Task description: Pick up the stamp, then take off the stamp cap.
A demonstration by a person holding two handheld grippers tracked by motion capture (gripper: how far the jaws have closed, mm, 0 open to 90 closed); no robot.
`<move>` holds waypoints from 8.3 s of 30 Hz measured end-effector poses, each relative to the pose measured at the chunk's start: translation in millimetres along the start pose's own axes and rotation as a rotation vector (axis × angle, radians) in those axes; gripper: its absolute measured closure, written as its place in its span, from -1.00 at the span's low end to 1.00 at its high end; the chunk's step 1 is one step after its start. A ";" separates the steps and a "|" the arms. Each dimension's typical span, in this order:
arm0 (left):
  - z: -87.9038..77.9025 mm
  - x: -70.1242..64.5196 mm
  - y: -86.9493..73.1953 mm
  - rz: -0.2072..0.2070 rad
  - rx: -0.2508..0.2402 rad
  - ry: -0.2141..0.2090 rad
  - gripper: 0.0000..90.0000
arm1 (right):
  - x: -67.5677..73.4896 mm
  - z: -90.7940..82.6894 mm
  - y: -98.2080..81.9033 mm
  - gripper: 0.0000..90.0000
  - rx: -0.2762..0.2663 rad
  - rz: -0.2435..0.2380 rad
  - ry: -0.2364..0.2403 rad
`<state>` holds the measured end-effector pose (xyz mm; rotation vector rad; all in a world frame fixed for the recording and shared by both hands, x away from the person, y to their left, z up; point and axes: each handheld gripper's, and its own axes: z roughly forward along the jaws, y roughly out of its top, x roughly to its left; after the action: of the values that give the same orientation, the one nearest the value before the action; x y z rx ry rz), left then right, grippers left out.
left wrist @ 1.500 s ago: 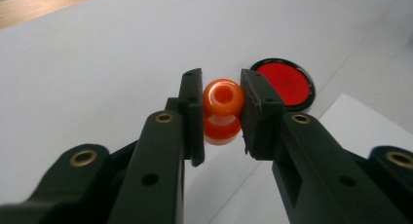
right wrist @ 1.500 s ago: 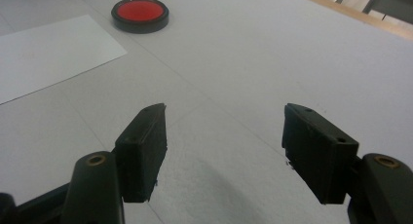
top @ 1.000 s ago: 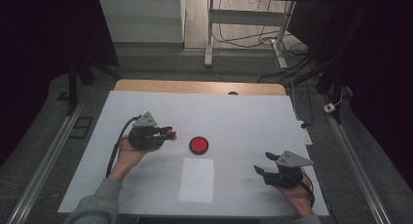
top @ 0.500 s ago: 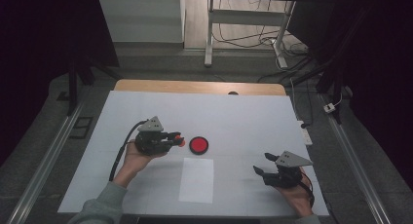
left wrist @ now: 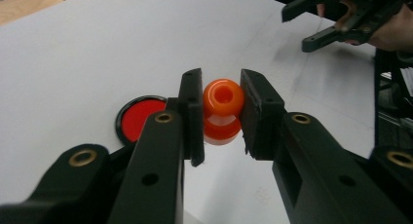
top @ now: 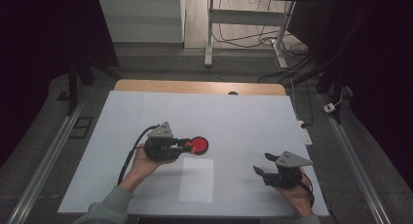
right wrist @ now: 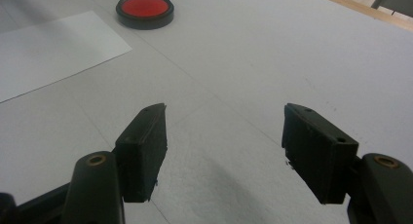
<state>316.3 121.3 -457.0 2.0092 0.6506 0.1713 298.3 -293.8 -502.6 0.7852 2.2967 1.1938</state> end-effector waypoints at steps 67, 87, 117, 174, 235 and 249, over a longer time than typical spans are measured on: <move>9.2 -18.6 3.0 0.004 -0.041 -0.026 0.59 | 11.5 1.0 14.4 -0.27 -0.066 0.023 0.044; 12.1 -18.4 1.6 0.000 -0.032 -0.029 0.59 | 27.8 10.2 32.4 -0.24 -0.076 0.019 0.096; 13.0 -18.7 1.0 0.003 -0.030 -0.029 0.59 | 51.8 34.0 54.6 -0.22 -0.035 0.024 0.195; 11.4 -20.3 1.4 0.006 -0.046 -0.027 0.59 | 88.6 72.7 80.4 -0.22 0.015 -0.054 0.281; 20.8 -21.8 -2.0 0.009 -0.016 -0.052 0.59 | 111.2 102.8 93.5 0.27 -0.042 -0.146 0.237; 21.6 -21.7 -2.5 0.011 -0.008 -0.052 0.59 | 109.9 101.7 93.1 0.37 -0.045 -0.144 0.224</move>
<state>305.2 94.4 -467.0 2.0034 0.6048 0.1275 304.1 -117.9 -491.7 0.4808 2.4477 1.3188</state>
